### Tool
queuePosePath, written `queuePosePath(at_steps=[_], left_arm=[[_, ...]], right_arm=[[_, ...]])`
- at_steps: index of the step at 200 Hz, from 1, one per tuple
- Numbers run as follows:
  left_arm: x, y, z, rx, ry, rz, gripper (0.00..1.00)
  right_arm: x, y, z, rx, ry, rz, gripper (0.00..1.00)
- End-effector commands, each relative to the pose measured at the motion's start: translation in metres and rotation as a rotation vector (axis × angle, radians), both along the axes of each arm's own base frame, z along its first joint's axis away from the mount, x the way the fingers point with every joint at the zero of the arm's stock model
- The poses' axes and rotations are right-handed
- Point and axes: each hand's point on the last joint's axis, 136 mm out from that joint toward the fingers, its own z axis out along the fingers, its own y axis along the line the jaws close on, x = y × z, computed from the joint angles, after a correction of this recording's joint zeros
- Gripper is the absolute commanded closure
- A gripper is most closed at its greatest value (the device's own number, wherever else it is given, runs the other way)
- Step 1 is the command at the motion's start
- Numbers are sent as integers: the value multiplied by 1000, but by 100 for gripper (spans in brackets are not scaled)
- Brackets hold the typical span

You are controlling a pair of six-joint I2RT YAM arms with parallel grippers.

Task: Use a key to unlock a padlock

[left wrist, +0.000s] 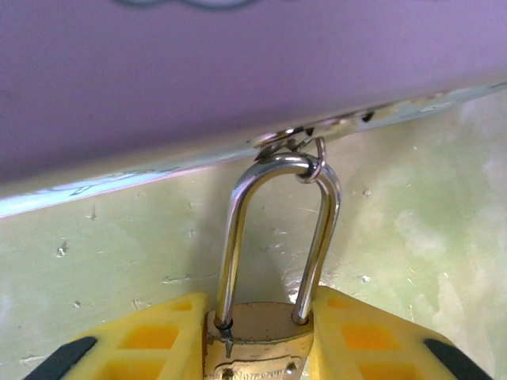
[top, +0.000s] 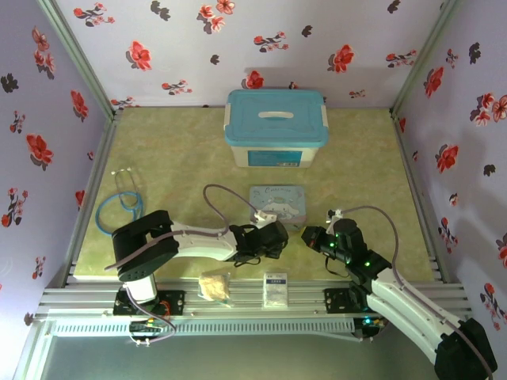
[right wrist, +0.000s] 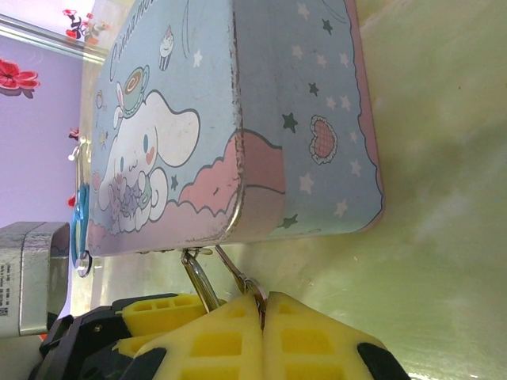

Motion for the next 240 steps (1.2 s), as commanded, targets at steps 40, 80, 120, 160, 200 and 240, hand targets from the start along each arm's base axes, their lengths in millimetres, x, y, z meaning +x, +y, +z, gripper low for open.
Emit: queuePosePath(at_steps=[40,80,120,160,200,240], left_arm=[[2,-4,10,-80,23,26,86],[16,-3,30,-198,80,132,87],[20,-20,36,-262,133,172,91],[22,-22,28,-350,188,269,91],[33,-30,29,-438,204,371,93],[49,-29,32,-469,190,442,94]], right_arm=[[3,2,6,30,-17,-10,100],[-8,10,-1,47,-6,27,100],[-16,12,-9,-46,-79,18,100],[-21,1,-15,-104,-129,-51,100],[-22,-8,-18,-162,-155,-79,100],[-23,-17,-22,-250,-156,-71,100]])
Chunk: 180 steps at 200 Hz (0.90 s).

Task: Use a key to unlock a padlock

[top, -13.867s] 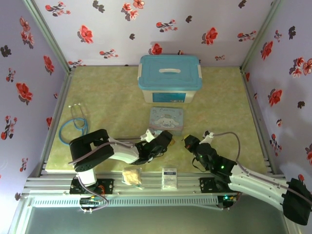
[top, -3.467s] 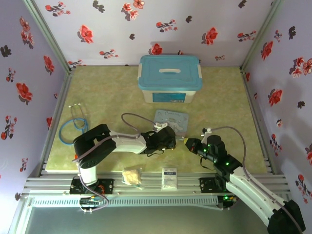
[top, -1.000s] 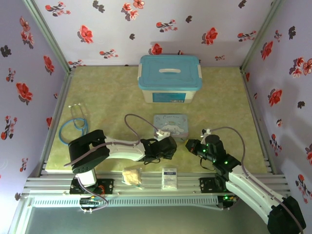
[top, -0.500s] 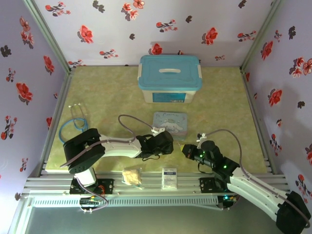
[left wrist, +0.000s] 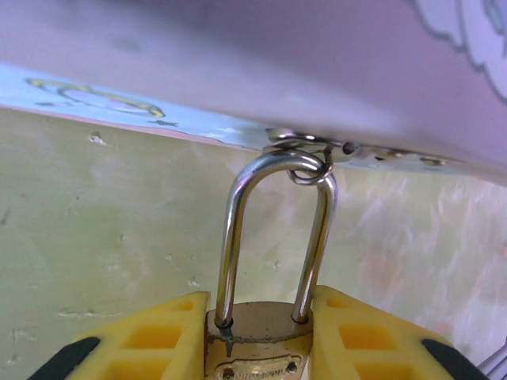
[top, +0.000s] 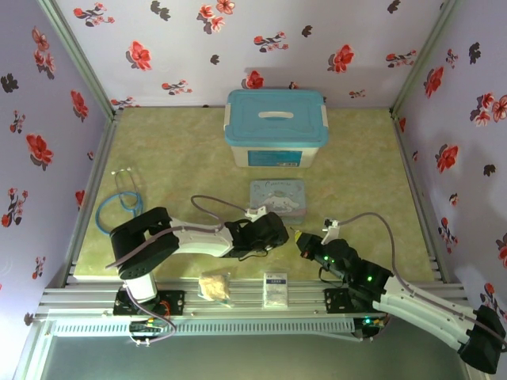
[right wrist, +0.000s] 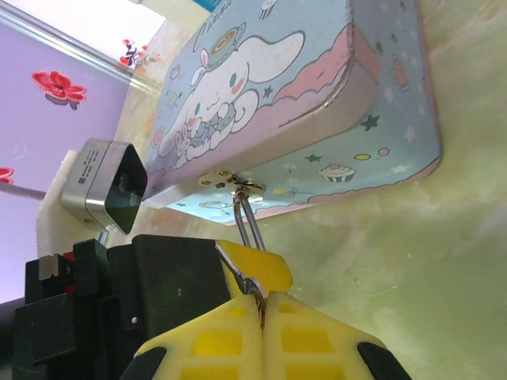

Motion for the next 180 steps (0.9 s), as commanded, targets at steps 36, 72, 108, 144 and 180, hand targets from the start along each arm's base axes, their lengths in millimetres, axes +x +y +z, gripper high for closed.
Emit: queuePosePath(at_steps=[36,72,108,144,180], left_arm=[[43,-7,26,-105,-65,122,96],[54,-12,36,-144,-76,143,96],[59,-17,42,-193,-72,163,96],[61,-20,44,-227,-59,185,97],[66,-28,46,-311,-42,208,97]], right_arm=[[-3,-34,-25,-314,35,-28,100],[-1,-14,-27,-271,78,47,100],[12,6,-7,-126,22,66,100],[17,2,-6,-125,27,46,100],[19,8,-7,-114,36,58,100]])
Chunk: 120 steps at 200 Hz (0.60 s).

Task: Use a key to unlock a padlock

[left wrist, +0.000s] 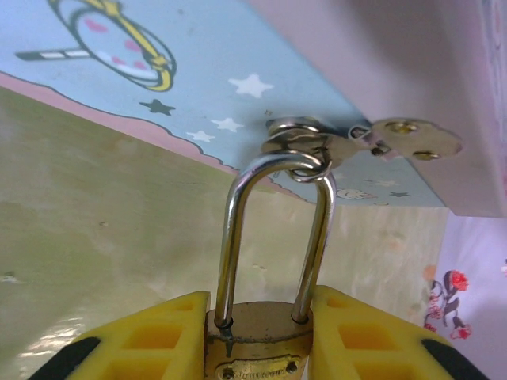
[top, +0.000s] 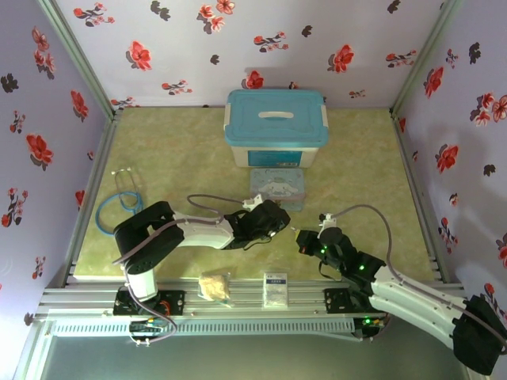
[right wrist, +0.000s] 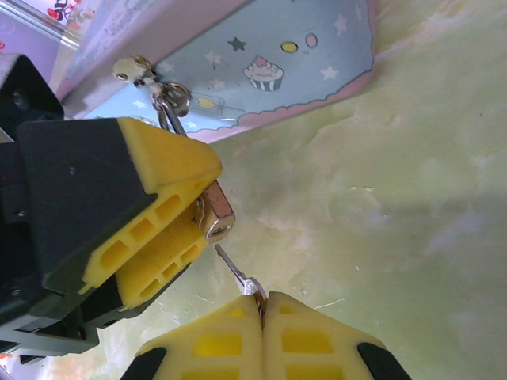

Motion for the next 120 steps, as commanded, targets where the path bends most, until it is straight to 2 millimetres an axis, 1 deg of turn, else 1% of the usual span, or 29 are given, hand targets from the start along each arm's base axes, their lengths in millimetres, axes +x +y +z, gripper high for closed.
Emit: queuePosePath(at_steps=[1,30,68,120], left_arm=[[20,-16,26,-140,-39,59,97],[22,-19,29,-149,-42,61,99],[23,-17,31,-162,-38,75,99],[23,-19,32,-180,-30,79,99]], right_arm=[[5,9,12,40,-30,22,100],[8,11,15,38,-37,21,100],[15,-1,10,16,-30,-42,100],[22,7,17,68,-43,-46,100]])
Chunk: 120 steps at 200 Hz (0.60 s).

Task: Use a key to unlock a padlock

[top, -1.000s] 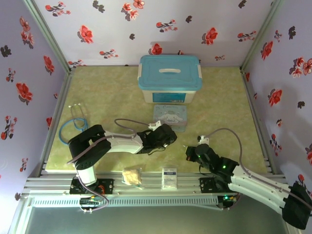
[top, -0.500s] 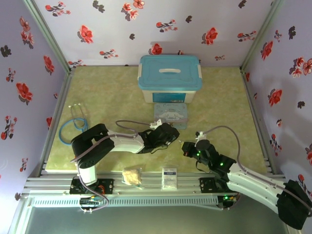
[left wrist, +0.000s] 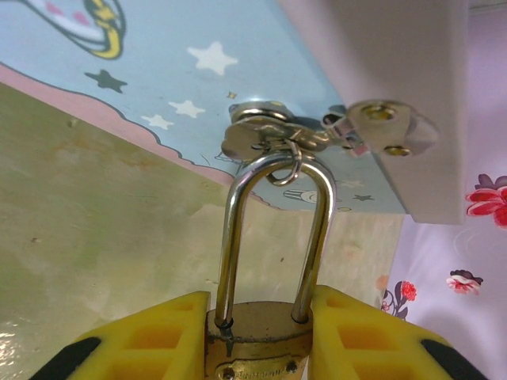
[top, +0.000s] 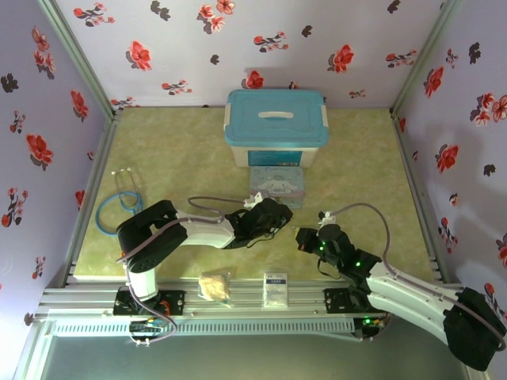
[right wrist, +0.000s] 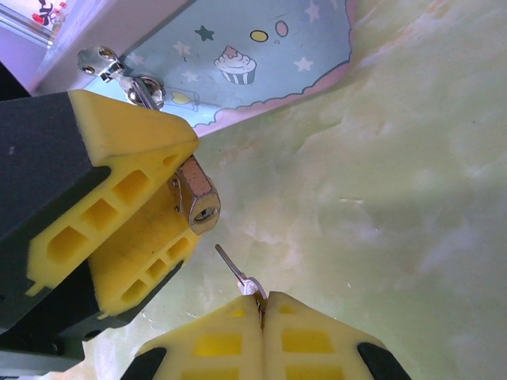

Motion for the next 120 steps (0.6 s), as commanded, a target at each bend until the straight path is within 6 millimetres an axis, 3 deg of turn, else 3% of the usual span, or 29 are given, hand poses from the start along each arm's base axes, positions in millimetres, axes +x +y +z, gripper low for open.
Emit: queuePosePath(at_steps=[1,58,120], left_arm=[[14,-10,23,-83,-43,34,99],[16,-12,26,-114,-38,54,100],[17,-12,36,-150,-55,73,100]], right_arm=[[12,7,21,61,-54,-22,100],[15,-6,20,60,-57,-89,100],[18,-3,18,51,-42,-93,100]])
